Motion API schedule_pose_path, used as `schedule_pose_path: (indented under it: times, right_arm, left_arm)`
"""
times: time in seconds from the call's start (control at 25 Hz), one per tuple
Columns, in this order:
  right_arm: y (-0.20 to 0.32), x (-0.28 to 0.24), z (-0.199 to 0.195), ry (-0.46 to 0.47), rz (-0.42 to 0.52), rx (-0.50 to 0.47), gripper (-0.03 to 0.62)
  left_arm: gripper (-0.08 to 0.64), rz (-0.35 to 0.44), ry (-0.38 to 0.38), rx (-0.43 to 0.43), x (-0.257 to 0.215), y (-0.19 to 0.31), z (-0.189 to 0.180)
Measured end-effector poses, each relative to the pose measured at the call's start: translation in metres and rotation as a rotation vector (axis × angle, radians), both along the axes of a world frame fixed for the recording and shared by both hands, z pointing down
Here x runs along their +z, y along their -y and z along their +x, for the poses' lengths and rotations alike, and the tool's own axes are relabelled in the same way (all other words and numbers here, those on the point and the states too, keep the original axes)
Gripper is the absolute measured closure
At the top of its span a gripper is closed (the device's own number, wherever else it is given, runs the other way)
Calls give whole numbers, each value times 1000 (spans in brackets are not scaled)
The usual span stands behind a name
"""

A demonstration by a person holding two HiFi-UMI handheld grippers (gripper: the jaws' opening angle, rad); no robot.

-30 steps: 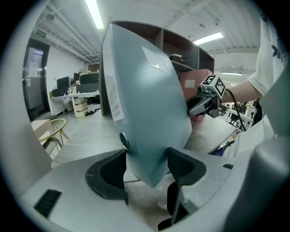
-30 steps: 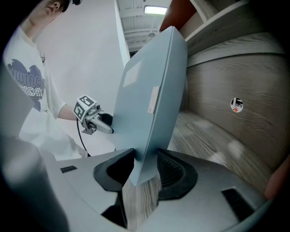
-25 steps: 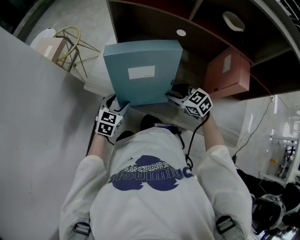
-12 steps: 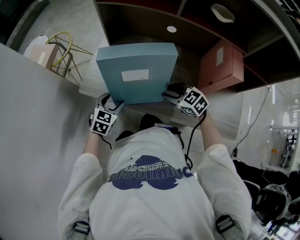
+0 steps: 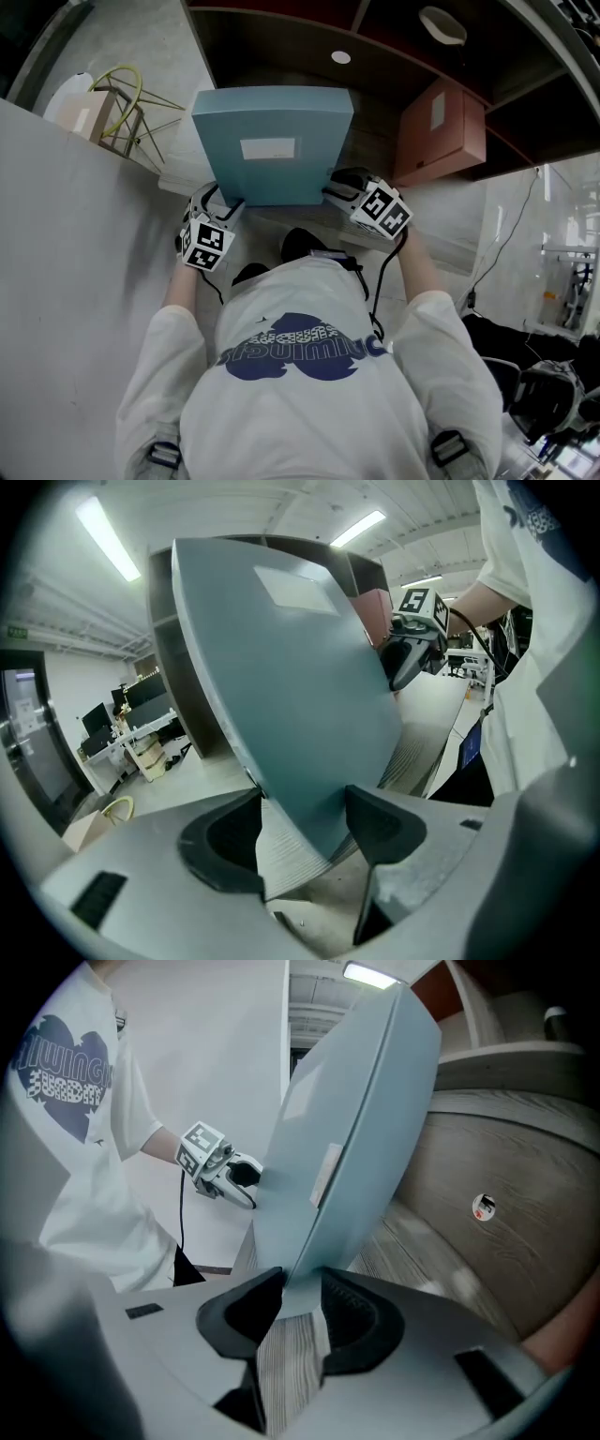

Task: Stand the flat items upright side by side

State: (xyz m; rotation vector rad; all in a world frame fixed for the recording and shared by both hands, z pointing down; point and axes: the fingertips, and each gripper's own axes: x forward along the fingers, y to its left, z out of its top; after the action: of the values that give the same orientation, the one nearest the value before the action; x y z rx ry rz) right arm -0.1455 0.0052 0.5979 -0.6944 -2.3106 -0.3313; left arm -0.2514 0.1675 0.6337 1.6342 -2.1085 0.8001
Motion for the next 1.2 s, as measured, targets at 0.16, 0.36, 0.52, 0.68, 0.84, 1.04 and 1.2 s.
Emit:
schedule_pose_path:
  times: [0.16, 0.36, 0.52, 0.68, 0.84, 1.04, 1.2]
  right_arm:
    - [-1, -3, -1, 41, 79, -2, 465]
    - [-3, -3, 2, 94, 183, -21, 462]
    - [-6, 0, 8, 129, 240, -35, 462]
    - [-9, 2, 11, 149, 304, -52, 459]
    - [-10, 4, 14, 155, 325, -50, 462]
    - [-12, 4, 17, 139, 305, -37, 471]
    - [-12, 1, 16, 122, 264, -18, 474]
  left_arm:
    - [273, 30, -15, 18, -2, 2, -3]
    - [275, 57, -4, 28, -3, 3, -3]
    - [275, 67, 17, 28, -1, 1, 0]
    - [284, 66, 17, 41, -1, -2, 3]
    - [284, 51, -2, 51, -1, -5, 5]
    - [284, 36, -33, 52, -4, -7, 7]
    - [284, 20, -48, 50, -6, -6, 5]
